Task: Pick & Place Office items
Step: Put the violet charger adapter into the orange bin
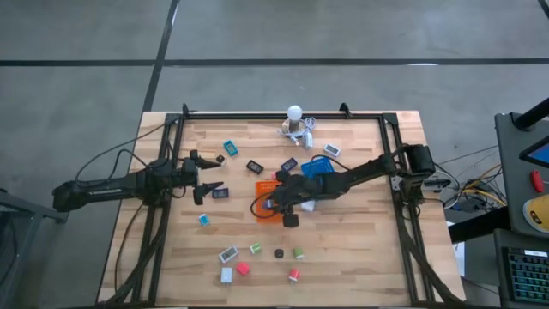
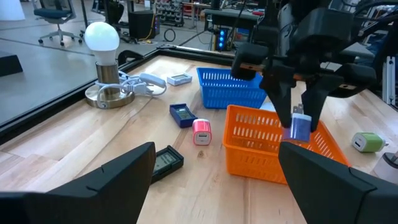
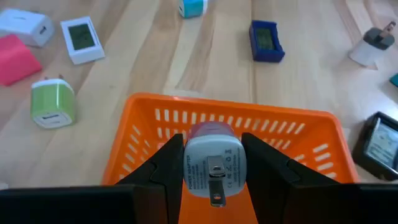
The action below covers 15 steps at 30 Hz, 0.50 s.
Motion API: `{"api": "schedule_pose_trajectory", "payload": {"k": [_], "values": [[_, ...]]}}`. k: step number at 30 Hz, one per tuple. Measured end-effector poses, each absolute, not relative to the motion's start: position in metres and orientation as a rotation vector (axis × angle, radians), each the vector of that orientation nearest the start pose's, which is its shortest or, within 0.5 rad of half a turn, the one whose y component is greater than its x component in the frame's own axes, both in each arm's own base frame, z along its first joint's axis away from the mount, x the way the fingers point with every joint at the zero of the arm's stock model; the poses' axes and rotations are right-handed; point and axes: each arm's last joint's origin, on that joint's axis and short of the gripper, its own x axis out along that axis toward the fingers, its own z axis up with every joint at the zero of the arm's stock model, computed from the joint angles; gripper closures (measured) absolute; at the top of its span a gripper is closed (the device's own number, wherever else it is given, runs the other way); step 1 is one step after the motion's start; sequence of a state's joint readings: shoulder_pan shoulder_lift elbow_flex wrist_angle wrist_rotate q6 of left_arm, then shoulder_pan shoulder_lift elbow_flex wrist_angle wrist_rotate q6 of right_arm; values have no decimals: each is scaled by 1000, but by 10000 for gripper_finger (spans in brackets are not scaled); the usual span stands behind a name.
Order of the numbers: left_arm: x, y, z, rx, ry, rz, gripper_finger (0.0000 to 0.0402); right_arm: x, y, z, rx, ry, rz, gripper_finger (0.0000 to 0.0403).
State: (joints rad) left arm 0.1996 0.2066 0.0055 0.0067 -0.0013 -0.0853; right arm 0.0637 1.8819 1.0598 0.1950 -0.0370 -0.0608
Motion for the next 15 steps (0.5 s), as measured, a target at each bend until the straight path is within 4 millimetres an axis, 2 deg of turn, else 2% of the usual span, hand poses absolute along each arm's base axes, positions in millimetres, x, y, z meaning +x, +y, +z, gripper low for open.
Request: {"api": "schedule_pose_trajectory", "payload": {"k": [15], "values": [[106,22,149,-104,185,208,55,399,19,193,-93,861,203,279]]}}
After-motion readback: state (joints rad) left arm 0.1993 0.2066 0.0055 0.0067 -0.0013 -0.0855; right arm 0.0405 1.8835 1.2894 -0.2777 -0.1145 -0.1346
